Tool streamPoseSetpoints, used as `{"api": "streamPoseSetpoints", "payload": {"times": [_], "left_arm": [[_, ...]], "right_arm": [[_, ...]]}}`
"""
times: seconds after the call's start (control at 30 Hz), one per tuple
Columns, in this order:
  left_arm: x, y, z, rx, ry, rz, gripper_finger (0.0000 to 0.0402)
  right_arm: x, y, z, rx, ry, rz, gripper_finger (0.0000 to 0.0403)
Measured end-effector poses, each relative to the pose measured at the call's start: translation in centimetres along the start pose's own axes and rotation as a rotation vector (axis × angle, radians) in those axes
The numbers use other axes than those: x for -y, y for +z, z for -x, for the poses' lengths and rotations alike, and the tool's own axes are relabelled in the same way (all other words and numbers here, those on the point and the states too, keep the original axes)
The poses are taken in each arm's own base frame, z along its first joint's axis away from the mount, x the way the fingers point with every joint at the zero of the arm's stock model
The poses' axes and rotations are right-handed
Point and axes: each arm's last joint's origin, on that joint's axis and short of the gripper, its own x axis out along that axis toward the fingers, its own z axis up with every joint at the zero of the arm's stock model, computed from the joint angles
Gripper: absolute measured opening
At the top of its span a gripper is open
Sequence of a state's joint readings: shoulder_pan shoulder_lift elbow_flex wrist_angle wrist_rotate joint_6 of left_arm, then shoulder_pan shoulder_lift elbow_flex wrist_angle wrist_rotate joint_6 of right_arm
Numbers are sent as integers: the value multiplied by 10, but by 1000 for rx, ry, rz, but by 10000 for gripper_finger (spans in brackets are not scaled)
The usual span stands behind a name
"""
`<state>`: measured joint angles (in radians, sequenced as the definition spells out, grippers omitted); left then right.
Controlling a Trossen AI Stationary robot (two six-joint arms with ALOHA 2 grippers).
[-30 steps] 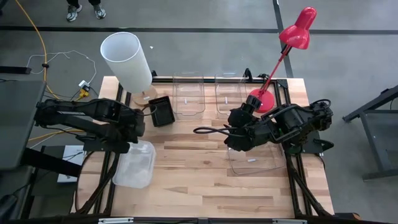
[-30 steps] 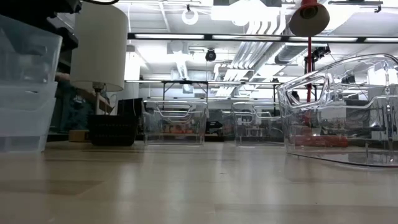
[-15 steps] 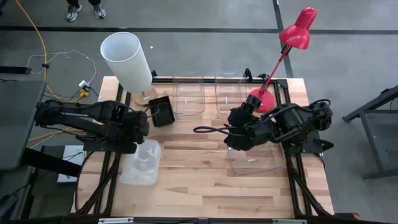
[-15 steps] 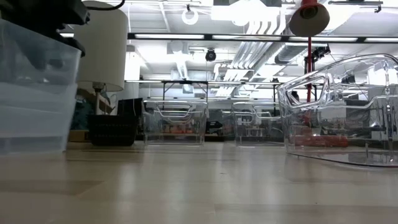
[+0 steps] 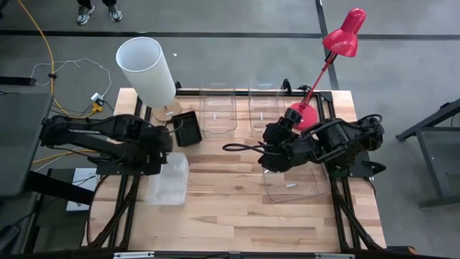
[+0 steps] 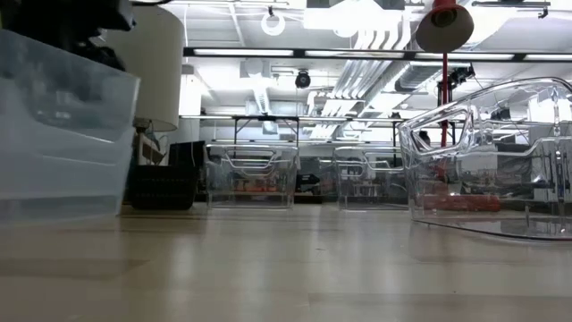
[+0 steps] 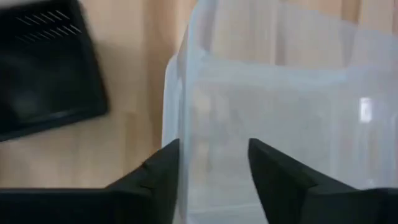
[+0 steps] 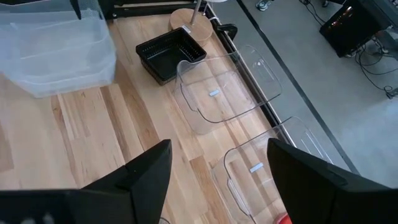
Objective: Stack baskets by color
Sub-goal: Stack the bottom white bin on the white bins
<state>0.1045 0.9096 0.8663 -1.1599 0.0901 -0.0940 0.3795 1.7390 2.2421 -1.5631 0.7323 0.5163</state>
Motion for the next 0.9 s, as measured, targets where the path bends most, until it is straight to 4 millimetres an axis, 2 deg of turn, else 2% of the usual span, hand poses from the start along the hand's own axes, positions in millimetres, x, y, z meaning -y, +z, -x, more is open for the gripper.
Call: {"api": "streamPoseSetpoints", "payload": {"times": [0.17,0.3,0.63,0.7,0.77,0.9], "left_arm": [[-4,13,25,105,69,33,214],[-8,19,41,165,93,58,229],[-9,21,42,186,103,90,225],[-10,21,42,192,155,122,205],[-10,21,43,211,226,163,165],[-4,21,51,350,291,265,37]], "right_arm": [[0,0,0,0,0,9,252],[0,0,0,-1,2,8,252],[0,0,0,-1,2,-1,252],[0,0,0,-1,2,-1,252],[0,0,0,-1,2,-1,252],[0,0,0,-1,2,-1,252]]}}
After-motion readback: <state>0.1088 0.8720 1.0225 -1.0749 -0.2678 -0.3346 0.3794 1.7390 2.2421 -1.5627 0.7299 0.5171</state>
